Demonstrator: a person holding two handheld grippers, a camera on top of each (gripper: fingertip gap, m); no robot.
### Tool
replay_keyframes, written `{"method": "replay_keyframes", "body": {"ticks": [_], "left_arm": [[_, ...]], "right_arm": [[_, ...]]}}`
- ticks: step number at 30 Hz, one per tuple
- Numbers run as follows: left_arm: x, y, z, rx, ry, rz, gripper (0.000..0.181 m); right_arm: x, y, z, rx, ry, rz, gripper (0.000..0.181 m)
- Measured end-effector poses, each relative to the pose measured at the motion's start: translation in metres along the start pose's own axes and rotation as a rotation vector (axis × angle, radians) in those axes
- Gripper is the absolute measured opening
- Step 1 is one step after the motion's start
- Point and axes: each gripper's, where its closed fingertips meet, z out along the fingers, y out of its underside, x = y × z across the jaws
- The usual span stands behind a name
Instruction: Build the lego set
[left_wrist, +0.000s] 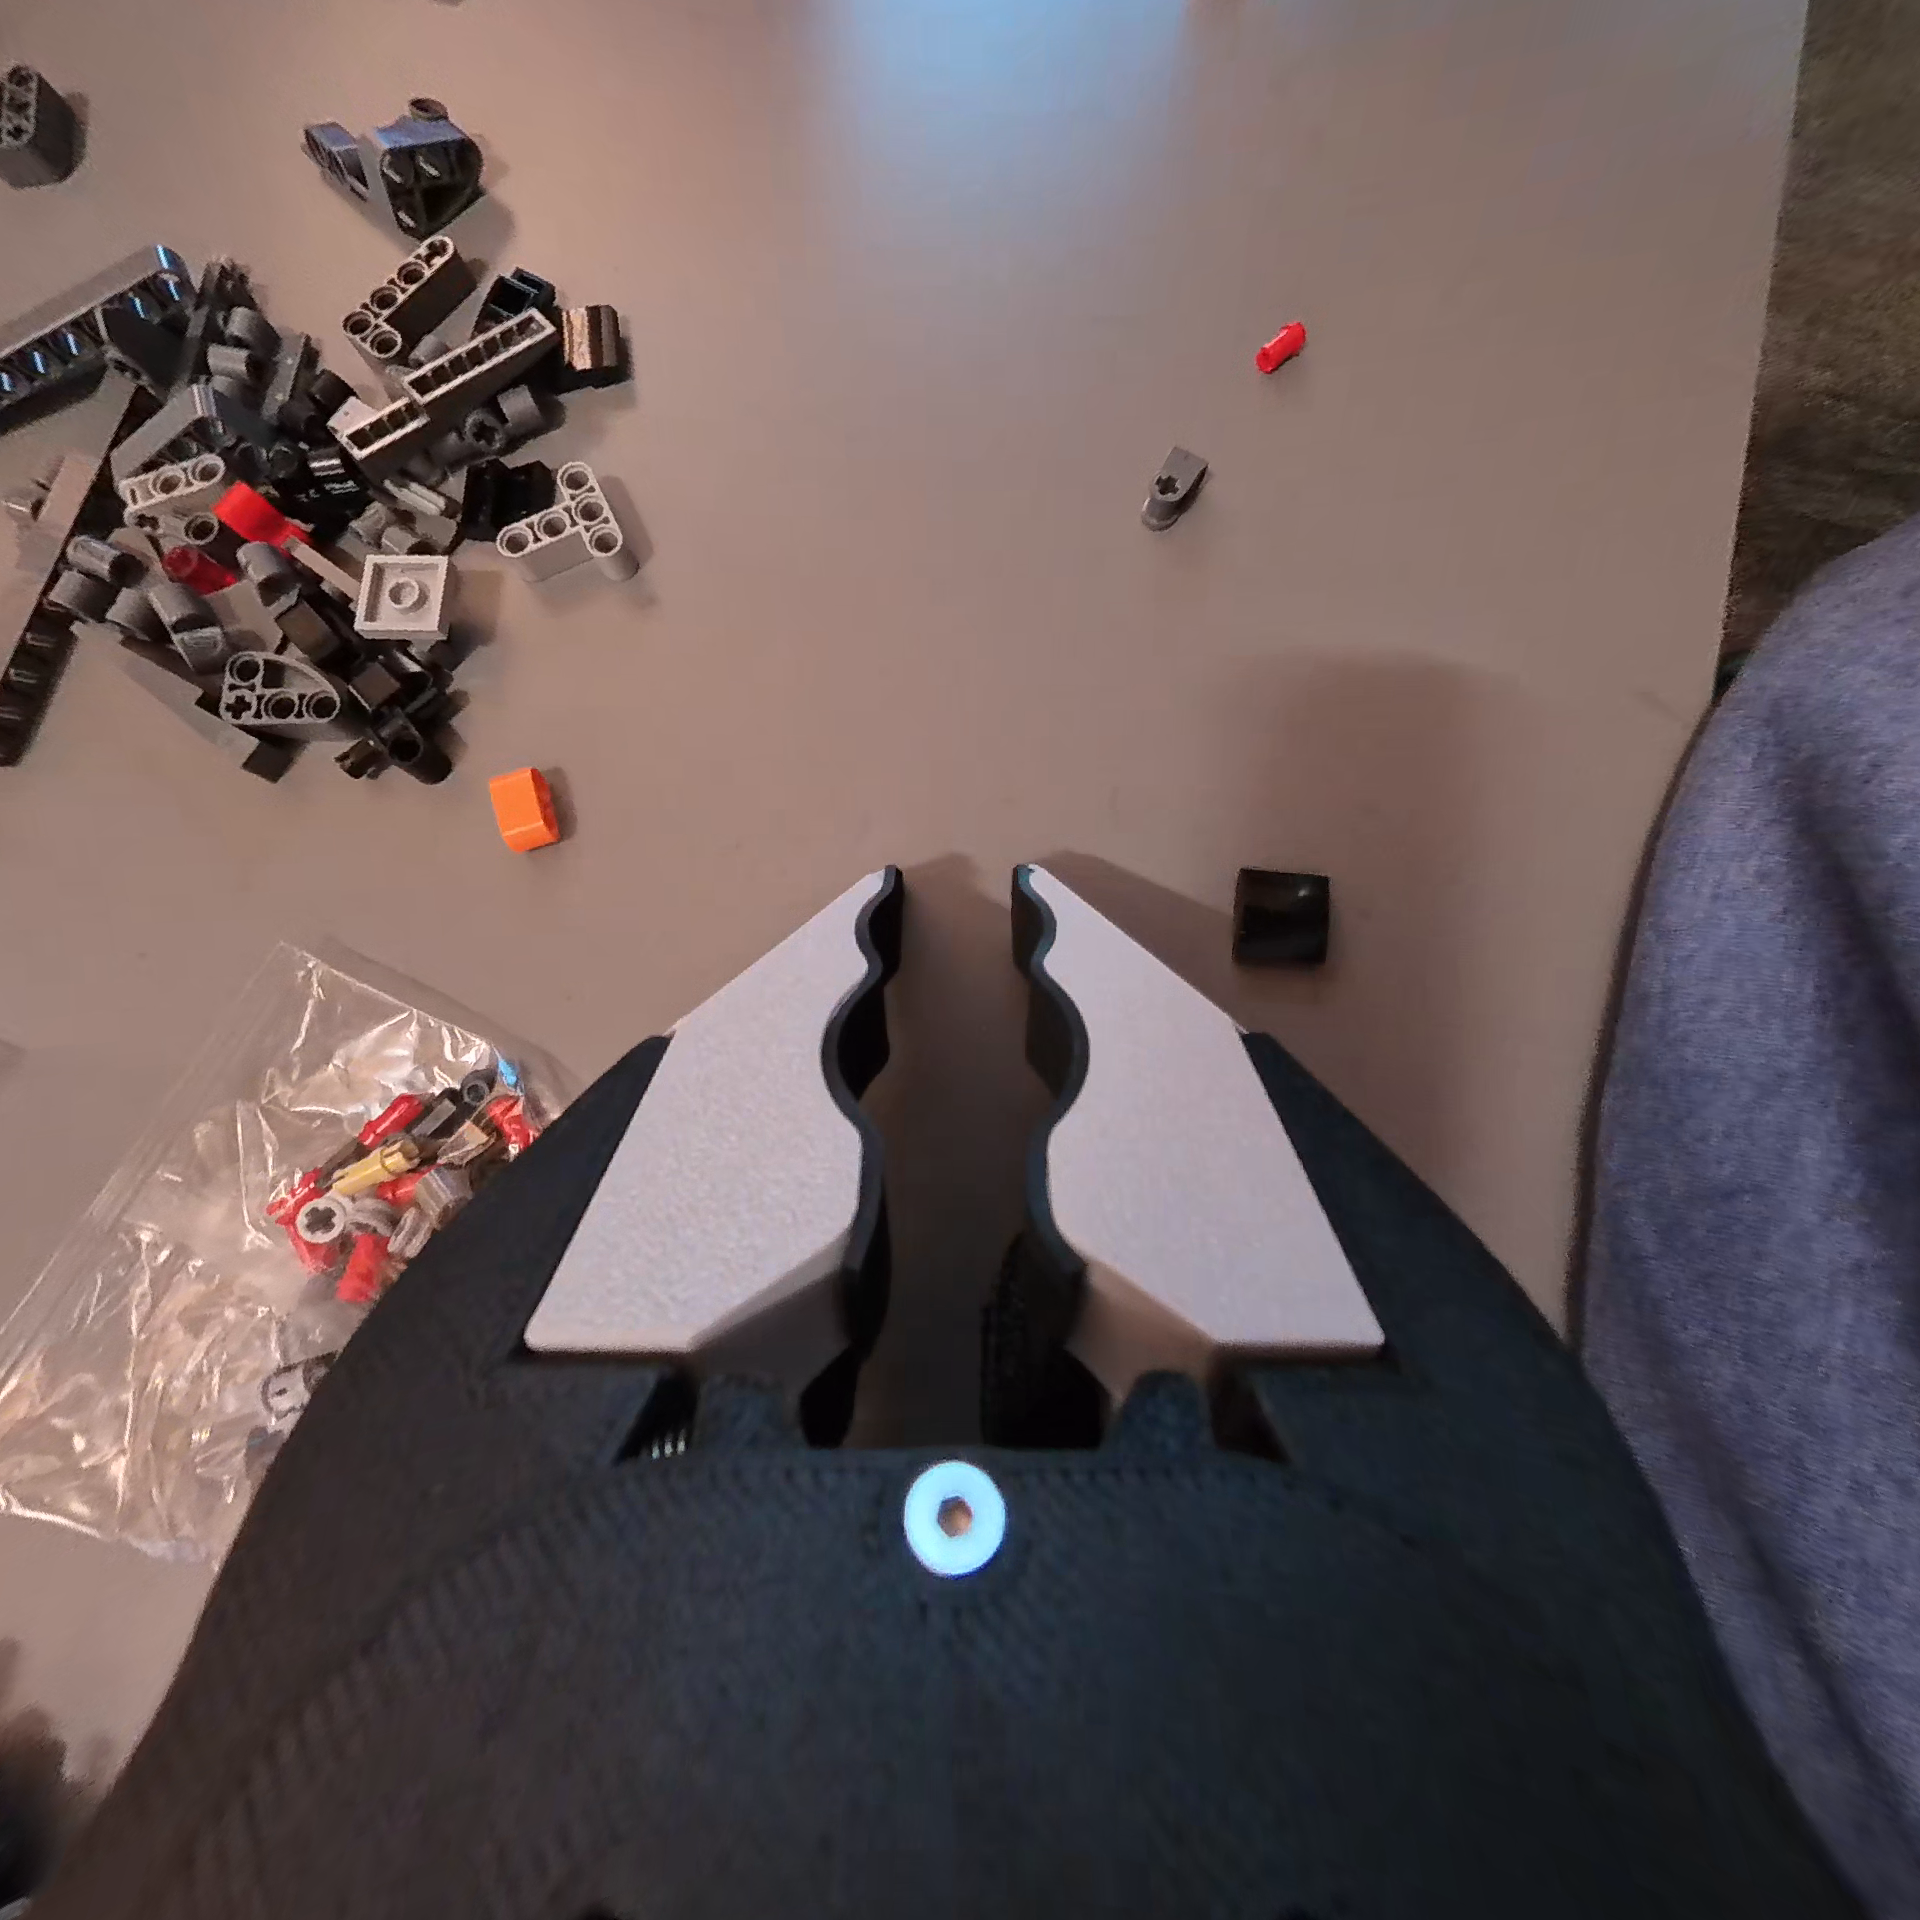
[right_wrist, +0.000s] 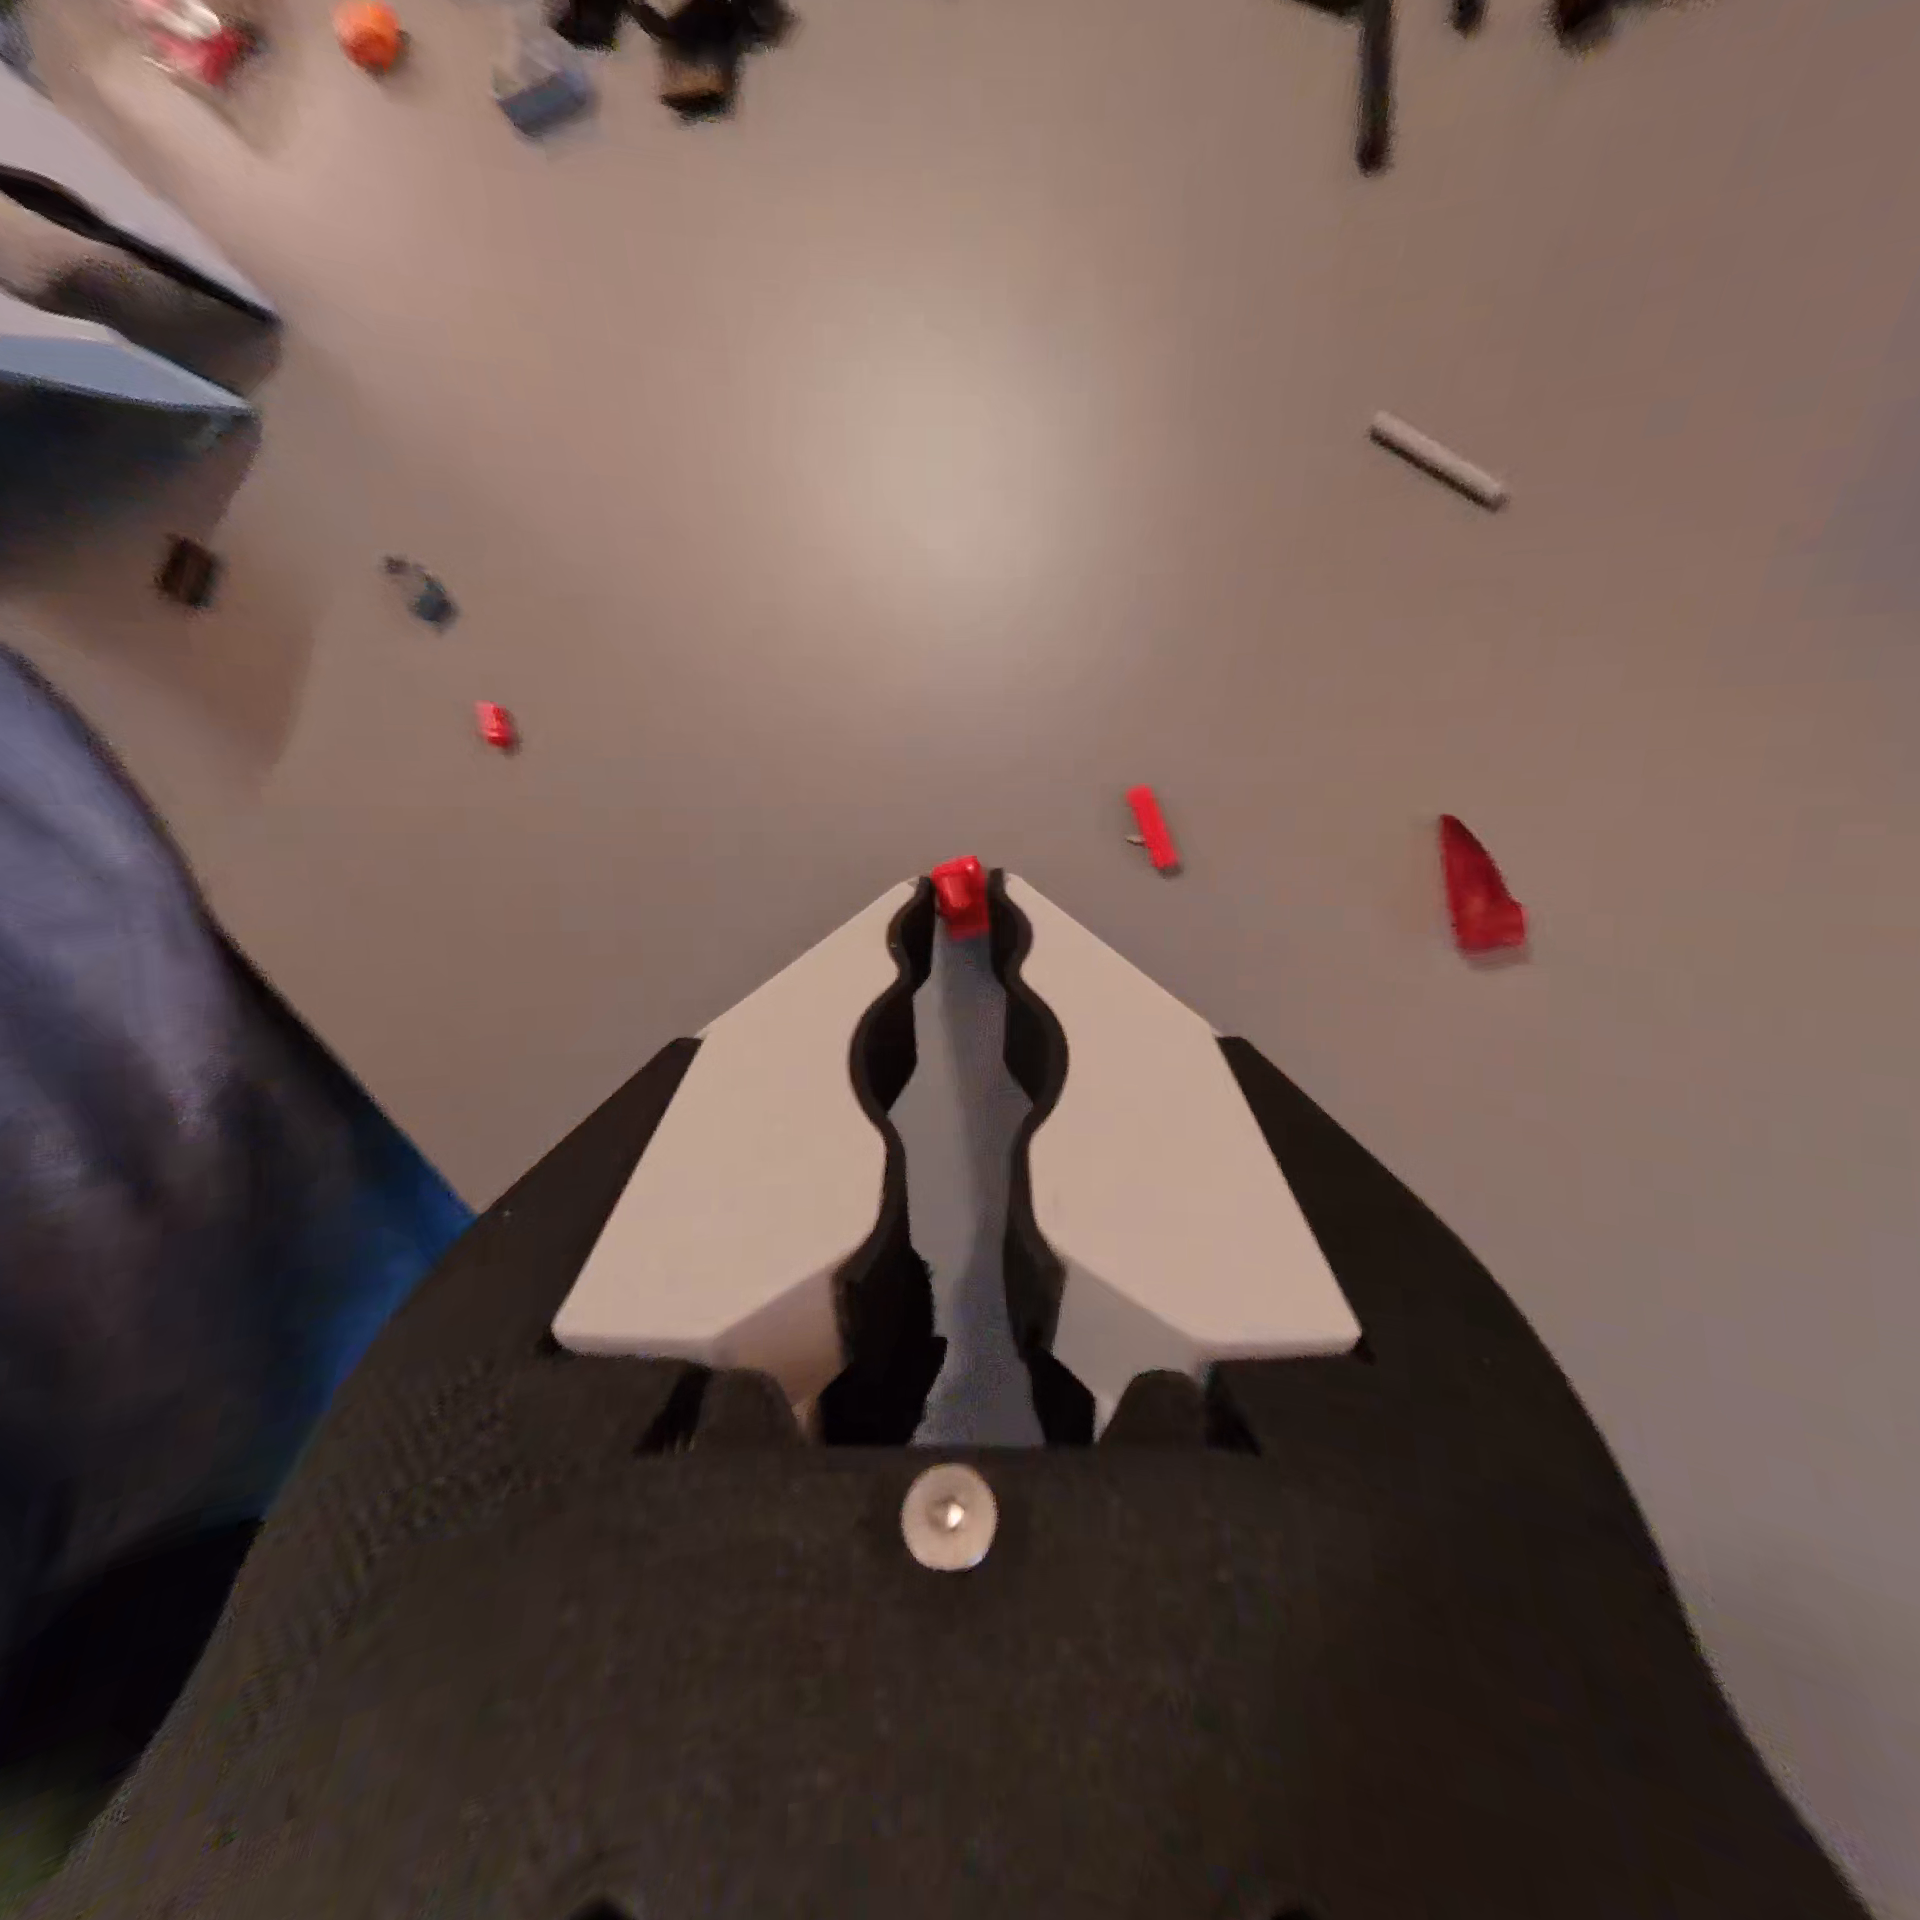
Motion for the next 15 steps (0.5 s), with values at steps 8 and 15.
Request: {"method": "replay_keyframes", "body": {"ticks": [8, 15], "left_arm": [[0.001, 0.0, 0.0, 0.0, -0.005, -0.003, 0.019], [0.0, 0.0, 0.0, 0.005, -0.002, -0.002, 0.018]], "right_arm": [[0.01, -0.013, -0.027, 0.044, 0.163, -0.071, 0.019], [-0.086, -0.023, 0.009, 0.032, 0.005, -0.366, 0.013]]}}
